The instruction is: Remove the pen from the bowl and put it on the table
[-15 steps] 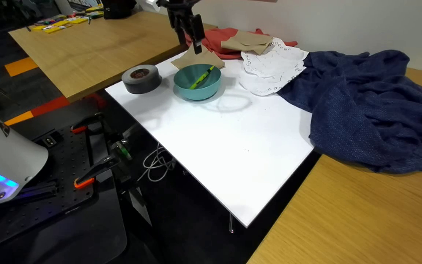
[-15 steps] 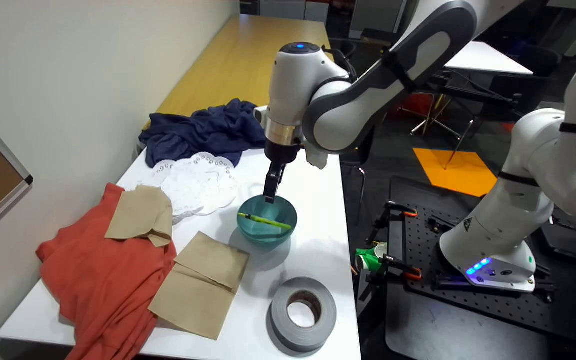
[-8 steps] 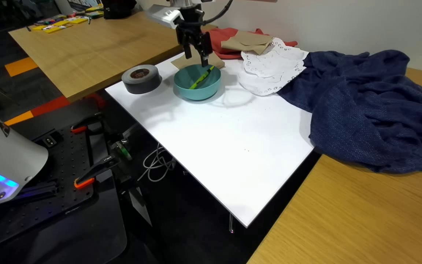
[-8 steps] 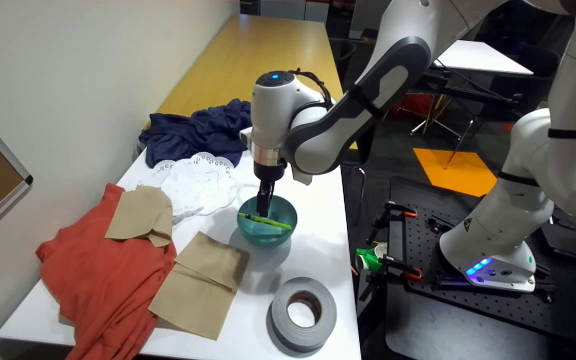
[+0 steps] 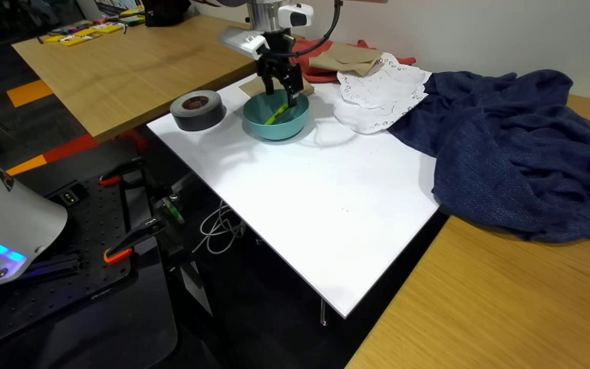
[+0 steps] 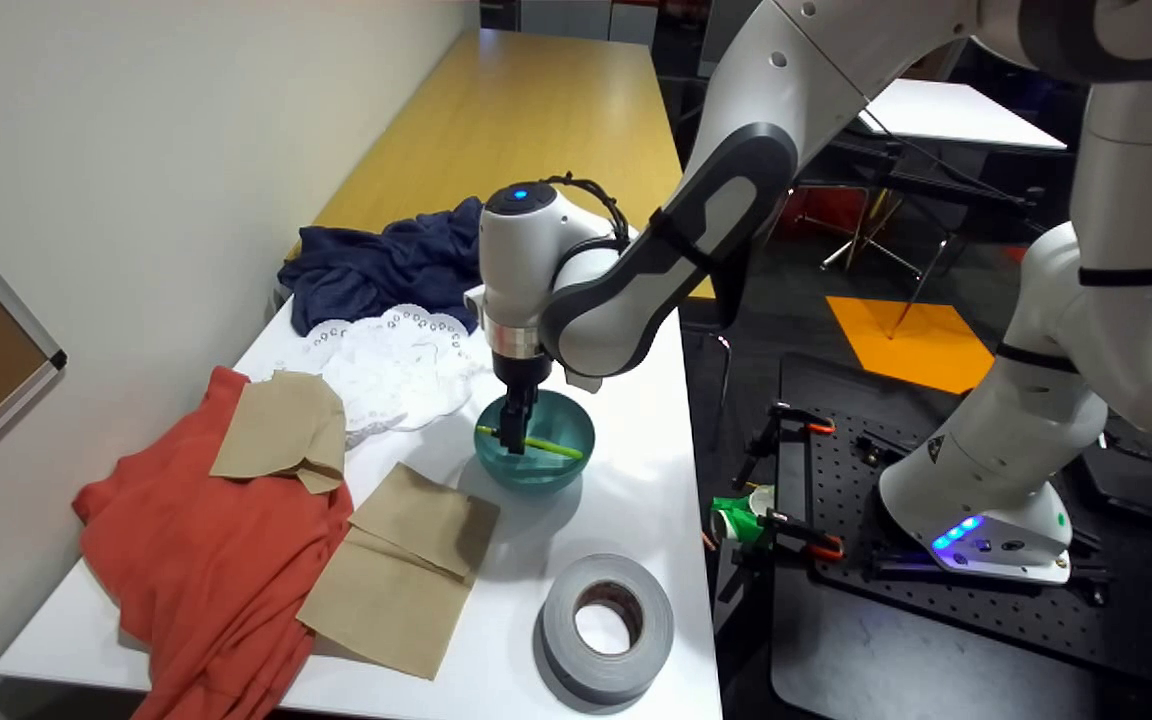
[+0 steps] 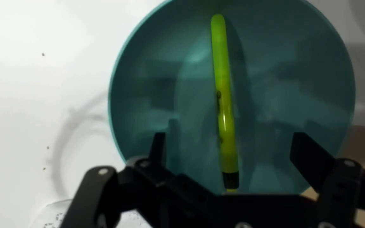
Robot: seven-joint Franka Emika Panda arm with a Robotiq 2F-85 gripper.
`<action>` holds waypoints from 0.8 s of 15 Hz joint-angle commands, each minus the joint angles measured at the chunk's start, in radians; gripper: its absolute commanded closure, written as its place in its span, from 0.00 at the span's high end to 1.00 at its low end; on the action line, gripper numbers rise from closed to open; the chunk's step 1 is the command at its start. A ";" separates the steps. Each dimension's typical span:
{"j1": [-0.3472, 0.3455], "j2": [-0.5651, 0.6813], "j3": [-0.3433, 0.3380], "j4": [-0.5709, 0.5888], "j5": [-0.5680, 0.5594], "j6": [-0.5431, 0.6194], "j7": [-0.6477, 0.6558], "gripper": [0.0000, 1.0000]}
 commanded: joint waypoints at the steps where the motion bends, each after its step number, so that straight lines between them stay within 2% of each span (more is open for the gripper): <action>1: 0.005 0.050 -0.012 0.044 -0.011 0.021 0.024 1.00; 4: 0.003 0.073 -0.016 0.059 -0.010 0.012 0.018 0.99; 5: 0.009 0.078 -0.025 0.061 -0.018 0.016 0.028 0.74; 7: 0.007 0.085 -0.026 0.065 -0.012 0.012 0.030 0.72; 12: 0.000 0.082 -0.022 0.069 0.000 0.011 0.028 0.34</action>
